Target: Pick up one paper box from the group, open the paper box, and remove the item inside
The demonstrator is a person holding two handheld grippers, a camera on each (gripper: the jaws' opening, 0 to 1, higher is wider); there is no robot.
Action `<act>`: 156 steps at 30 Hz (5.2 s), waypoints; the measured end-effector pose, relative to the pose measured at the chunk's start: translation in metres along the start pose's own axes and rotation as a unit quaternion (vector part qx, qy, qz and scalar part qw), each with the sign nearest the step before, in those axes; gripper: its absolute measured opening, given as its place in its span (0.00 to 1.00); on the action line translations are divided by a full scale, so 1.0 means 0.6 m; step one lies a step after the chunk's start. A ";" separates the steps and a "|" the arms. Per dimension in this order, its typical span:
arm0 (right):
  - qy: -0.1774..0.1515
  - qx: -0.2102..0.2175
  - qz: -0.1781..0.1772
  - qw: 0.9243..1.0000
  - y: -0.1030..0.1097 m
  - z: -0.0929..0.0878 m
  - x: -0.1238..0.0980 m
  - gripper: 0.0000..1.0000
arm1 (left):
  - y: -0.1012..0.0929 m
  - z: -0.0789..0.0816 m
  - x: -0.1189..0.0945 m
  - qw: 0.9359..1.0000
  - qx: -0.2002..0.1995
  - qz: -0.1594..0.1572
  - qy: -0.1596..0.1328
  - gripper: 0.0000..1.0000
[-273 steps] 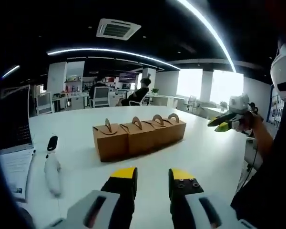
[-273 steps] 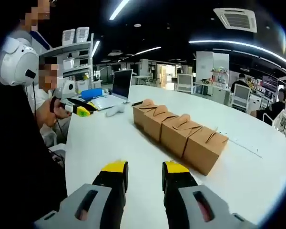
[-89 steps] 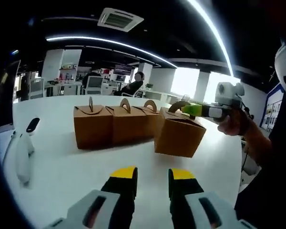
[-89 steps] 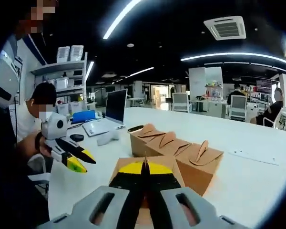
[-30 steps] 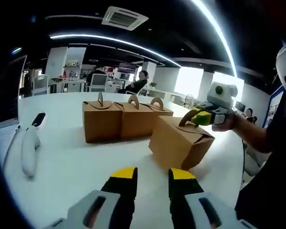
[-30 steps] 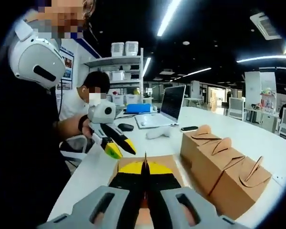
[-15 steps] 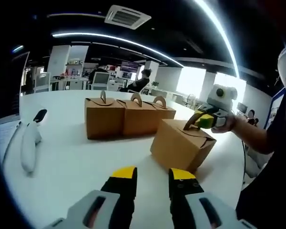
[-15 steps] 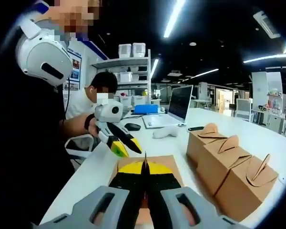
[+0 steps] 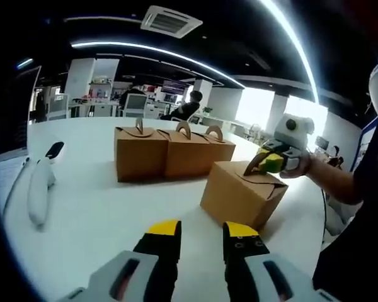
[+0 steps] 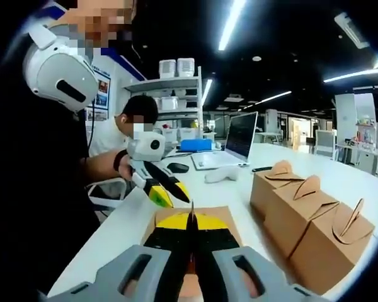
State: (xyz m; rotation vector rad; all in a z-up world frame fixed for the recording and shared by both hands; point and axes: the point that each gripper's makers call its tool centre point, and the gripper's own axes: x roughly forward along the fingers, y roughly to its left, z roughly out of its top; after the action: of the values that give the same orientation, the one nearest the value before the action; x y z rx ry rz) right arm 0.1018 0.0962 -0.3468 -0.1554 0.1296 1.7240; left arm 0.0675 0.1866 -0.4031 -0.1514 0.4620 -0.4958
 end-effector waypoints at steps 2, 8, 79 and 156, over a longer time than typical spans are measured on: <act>0.000 0.004 0.000 1.000 0.000 -0.002 0.001 0.03 | -0.001 0.000 0.001 1.000 0.002 -0.002 0.000 0.29; -0.003 0.016 -0.020 1.000 -0.013 -0.003 0.001 0.30 | 0.000 0.003 0.003 1.000 0.001 -0.003 -0.001 0.29; -0.053 0.065 -0.282 0.956 -0.039 0.020 -0.128 0.25 | -0.045 0.029 0.006 0.999 0.029 -0.039 -0.012 0.29; -0.052 0.057 -0.322 0.944 -0.001 -0.014 -0.173 0.25 | -0.100 0.091 0.064 0.908 0.280 -0.295 0.102 0.32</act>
State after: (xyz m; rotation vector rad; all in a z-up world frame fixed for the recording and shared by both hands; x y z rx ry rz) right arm 0.1186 -0.0061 -0.3366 -0.0135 0.0864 1.0650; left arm 0.0974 0.1169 -0.3550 0.3336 0.4575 -1.2306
